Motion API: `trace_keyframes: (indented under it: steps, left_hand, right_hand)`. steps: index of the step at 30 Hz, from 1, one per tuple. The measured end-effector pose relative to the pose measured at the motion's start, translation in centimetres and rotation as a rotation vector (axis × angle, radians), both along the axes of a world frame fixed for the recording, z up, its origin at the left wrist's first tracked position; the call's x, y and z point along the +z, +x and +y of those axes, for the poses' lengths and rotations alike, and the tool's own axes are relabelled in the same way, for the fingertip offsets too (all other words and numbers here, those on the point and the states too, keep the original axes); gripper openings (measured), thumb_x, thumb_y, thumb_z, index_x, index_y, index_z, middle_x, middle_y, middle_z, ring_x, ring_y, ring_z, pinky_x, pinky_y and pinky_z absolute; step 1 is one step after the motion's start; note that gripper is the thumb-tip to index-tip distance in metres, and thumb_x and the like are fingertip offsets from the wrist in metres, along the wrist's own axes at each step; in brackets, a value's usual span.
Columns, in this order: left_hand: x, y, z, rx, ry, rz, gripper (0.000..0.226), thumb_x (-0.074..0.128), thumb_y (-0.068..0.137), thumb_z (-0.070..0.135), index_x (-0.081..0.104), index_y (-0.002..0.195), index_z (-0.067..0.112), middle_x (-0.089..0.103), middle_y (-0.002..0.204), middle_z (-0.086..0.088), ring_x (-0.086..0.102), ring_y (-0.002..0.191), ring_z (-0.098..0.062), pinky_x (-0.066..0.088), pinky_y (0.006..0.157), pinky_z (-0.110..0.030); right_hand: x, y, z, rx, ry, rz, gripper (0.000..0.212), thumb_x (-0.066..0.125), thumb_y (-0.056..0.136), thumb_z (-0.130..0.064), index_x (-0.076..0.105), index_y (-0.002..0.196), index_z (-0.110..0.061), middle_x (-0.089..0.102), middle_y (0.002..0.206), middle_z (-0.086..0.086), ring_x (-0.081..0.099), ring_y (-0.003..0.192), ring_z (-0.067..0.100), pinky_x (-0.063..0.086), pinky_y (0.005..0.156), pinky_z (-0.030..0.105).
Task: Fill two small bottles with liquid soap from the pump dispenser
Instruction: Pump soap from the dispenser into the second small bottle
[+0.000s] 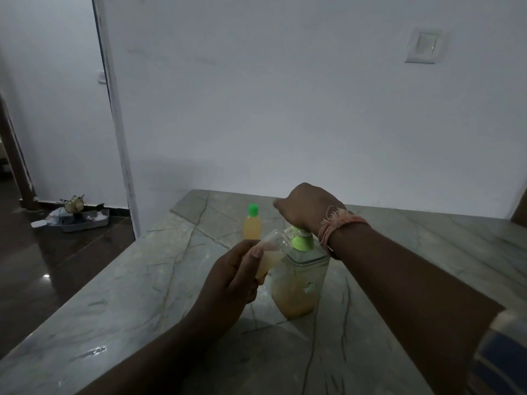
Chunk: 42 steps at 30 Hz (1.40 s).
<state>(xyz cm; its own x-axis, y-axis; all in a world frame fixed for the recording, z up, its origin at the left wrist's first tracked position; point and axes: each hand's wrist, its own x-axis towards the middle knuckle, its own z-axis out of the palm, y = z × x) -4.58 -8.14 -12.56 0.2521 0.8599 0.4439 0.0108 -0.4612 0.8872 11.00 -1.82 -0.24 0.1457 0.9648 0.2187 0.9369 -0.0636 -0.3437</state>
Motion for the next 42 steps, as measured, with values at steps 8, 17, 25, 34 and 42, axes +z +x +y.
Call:
trace_keyframes:
  steps: [8, 17, 25, 34, 42]
  left_hand:
    - [0.0, 0.0, 0.0, 0.003, 0.011, 0.019, 0.038, 0.046, 0.095, 0.052, 0.064, 0.112, 0.023, 0.059, 0.069, 0.001, 0.048, 0.052, -0.010, 0.037, 0.046, -0.024]
    - [0.0, 0.1, -0.1, 0.009, -0.023, 0.008, 0.039, 0.043, 0.093, 0.049, 0.062, 0.115, 0.022, 0.059, 0.071, -0.001, 0.048, 0.052, -0.010, 0.038, 0.046, -0.022]
    - [-0.2, 0.0, 0.1, 0.013, 0.013, 0.023, 0.052, 0.044, 0.090, 0.060, 0.063, 0.116, 0.020, 0.058, 0.070, -0.001, 0.048, 0.052, -0.010, 0.038, 0.046, -0.022]
    - [0.0, 0.1, 0.2, 0.019, 0.010, 0.037, 0.043, 0.045, 0.092, 0.057, 0.063, 0.113, 0.023, 0.060, 0.071, 0.002, 0.050, 0.053, -0.008, 0.039, 0.047, -0.023]
    - [-0.2, 0.0, 0.3, 0.016, -0.002, 0.030, 0.049, 0.045, 0.085, 0.065, 0.063, 0.110, 0.026, 0.060, 0.070, 0.001, 0.050, 0.052, -0.010, 0.039, 0.047, -0.023]
  right_hand:
    - [-0.8, 0.5, 0.0, 0.013, 0.069, 0.113, 0.038, 0.054, 0.089, -0.047, 0.051, 0.068, -0.015, 0.058, 0.074, 0.005, 0.061, 0.077, 0.027, 0.046, 0.069, 0.033]
    - [0.3, 0.2, -0.3, 0.001, 0.099, -0.002, 0.039, 0.051, 0.090, -0.050, 0.049, 0.067, -0.018, 0.055, 0.072, 0.001, 0.059, 0.077, 0.026, 0.045, 0.069, 0.031]
    - [-0.5, 0.1, 0.5, 0.003, -0.029, 0.024, 0.036, 0.054, 0.091, -0.042, 0.048, 0.073, -0.012, 0.053, 0.078, 0.003, 0.054, 0.080, 0.024, 0.043, 0.073, 0.031]
    - [-0.9, 0.5, 0.6, 0.019, 0.115, 0.152, 0.037, 0.050, 0.089, -0.045, 0.052, 0.066, -0.015, 0.060, 0.075, 0.006, 0.061, 0.076, 0.028, 0.043, 0.066, 0.032]
    - [-0.1, 0.1, 0.1, -0.007, 0.030, -0.005, 0.038, 0.053, 0.091, -0.045, 0.044, 0.065, -0.019, 0.048, 0.070, 0.000, 0.053, 0.075, 0.024, 0.041, 0.070, 0.030]
